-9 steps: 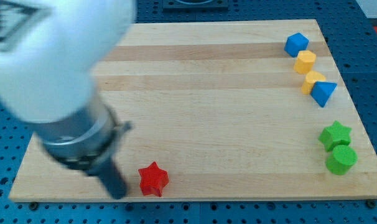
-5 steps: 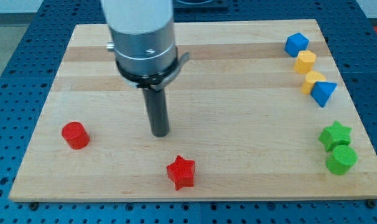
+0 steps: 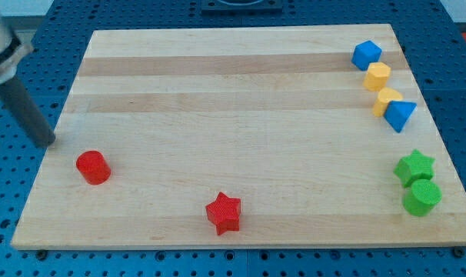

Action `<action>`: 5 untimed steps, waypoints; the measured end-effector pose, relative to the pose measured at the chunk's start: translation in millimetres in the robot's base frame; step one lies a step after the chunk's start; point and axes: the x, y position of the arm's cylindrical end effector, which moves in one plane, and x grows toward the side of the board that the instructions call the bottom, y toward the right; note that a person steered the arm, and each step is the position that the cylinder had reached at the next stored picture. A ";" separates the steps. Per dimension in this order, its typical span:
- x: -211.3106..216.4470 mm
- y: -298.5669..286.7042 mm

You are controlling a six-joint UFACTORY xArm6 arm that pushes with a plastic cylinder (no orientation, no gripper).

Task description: Move the red circle to the top of the green star

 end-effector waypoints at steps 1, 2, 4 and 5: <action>38.7 1.3; 67.8 3.2; 49.7 61.6; 30.4 127.8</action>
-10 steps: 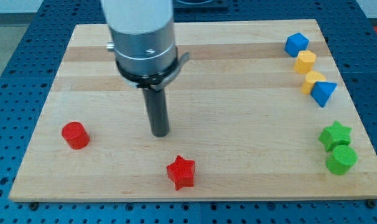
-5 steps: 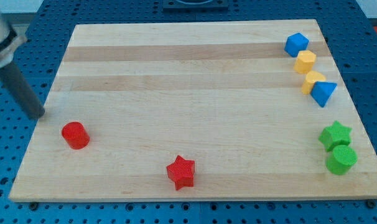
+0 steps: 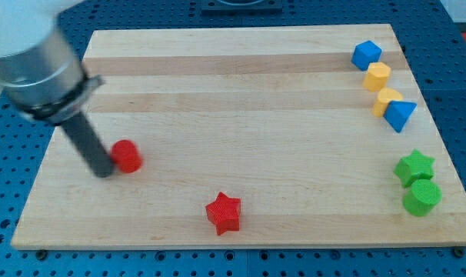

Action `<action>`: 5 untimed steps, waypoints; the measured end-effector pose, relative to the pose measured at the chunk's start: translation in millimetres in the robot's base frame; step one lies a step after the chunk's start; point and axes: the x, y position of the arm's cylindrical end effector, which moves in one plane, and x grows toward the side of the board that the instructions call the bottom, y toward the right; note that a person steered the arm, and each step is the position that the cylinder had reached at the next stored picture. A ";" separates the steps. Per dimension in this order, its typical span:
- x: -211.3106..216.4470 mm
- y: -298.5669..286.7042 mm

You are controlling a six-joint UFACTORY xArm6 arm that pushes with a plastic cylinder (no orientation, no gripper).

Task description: Move the red circle to the top of the green star

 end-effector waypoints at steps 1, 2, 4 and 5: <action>-33.7 110.1; -26.9 133.5; -14.4 117.7; -12.7 73.1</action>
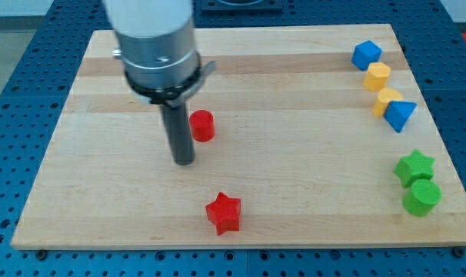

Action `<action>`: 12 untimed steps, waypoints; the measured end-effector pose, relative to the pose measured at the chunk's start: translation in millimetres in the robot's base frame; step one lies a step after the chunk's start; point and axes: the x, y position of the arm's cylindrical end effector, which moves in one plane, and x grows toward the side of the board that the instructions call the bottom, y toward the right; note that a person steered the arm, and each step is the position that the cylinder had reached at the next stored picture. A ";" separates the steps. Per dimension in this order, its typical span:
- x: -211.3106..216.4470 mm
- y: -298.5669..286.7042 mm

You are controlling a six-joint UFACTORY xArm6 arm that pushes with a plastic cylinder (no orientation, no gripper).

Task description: Move the red circle to the top of the green star

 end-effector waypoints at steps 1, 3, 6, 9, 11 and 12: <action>-44.2 -9.5; -59.8 -7.5; -56.0 -7.6; -54.7 251.0; -41.8 272.3; -36.0 284.9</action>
